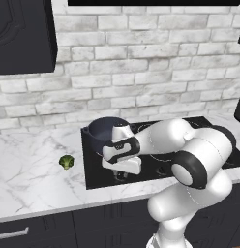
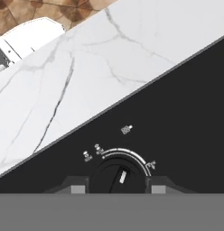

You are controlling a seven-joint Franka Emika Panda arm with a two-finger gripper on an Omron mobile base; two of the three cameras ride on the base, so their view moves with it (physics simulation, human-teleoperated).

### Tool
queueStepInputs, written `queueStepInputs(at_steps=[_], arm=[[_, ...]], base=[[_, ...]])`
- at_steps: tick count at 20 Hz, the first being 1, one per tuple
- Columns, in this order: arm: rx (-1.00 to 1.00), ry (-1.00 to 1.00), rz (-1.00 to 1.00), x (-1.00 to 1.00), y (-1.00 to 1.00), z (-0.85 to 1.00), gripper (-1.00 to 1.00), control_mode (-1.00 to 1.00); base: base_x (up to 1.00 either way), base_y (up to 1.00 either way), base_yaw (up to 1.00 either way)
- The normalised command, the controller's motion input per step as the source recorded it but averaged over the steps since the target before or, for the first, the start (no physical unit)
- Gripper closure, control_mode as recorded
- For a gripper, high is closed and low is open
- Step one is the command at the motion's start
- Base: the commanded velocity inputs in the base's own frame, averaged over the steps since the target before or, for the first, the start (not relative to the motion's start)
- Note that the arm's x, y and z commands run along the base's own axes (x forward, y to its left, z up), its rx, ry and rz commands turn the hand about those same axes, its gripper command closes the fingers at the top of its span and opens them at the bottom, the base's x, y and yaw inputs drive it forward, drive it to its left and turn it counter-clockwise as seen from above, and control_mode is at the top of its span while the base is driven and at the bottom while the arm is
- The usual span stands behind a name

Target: Turn on the burner for the pot on the stove. Wait thirty seconds for the pot to heat up. Then add the broccoli to the pot.

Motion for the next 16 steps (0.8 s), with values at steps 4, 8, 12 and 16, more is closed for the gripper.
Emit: queueStepInputs(at_steps=[4, 8, 12, 16], arm=[[0.0, 0.0, 0.0, 0.0, 0.0, 0.0, 1.0, -1.0], [0.0, 0.0, 0.0, 0.0, 0.0, 0.0, 1.0, -1.0], [0.0, 0.0, 0.0, 0.0, 0.0, 0.0, 1.0, -1.0], [0.0, 0.0, 0.0, 0.0, 0.0, 0.0, 1.0, -1.0]], base=[[0.0, 0.0, 0.0], [0.0, 0.0, 0.0], [0.0, 0.0, 0.0], [0.0, 0.0, 0.0]])
